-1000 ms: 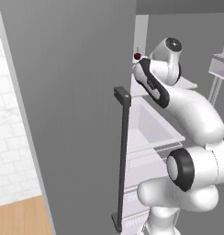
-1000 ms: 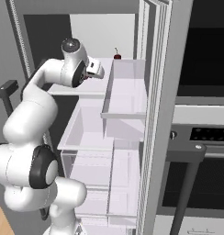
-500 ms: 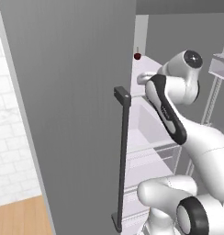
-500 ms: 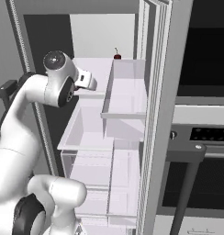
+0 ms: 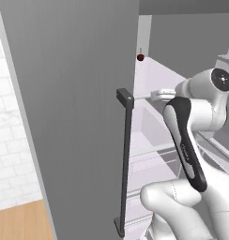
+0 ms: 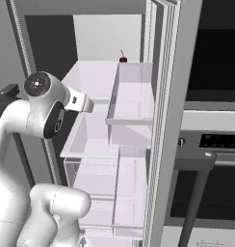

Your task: Take the strawberry from the fridge and place it on top of the pancake, located on the dining counter.

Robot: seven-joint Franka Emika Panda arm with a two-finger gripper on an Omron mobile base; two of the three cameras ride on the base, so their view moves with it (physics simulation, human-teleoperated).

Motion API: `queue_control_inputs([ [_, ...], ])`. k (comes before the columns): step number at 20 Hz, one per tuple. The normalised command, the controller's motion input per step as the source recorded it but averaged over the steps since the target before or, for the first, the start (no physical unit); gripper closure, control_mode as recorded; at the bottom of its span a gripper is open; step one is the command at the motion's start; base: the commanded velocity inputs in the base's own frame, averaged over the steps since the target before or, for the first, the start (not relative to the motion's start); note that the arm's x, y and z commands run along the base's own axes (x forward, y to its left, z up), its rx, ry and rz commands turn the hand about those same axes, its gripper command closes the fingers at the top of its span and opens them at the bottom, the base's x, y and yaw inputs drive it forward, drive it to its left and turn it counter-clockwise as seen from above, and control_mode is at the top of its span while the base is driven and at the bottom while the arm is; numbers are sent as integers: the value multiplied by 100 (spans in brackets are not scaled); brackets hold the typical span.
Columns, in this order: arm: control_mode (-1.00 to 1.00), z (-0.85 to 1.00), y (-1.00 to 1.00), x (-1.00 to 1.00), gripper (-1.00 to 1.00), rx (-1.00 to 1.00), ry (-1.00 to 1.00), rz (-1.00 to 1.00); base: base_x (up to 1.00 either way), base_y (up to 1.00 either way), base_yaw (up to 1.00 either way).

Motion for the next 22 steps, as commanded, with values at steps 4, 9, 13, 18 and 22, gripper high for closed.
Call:
queue_control_inputs([
  [4,-100,-4,0,-4,100,-1,1,0,0,0,0],
  [9,100,-2,0,-10,100,0,-1,0,-18,0,0],
  [13,100,0,0,0,100,0,0,0,-100,0,0],
  [18,100,0,0,0,100,0,0,0,-100,0,0],
  [22,100,0,0,0,100,0,0,0,-100,0,0],
])
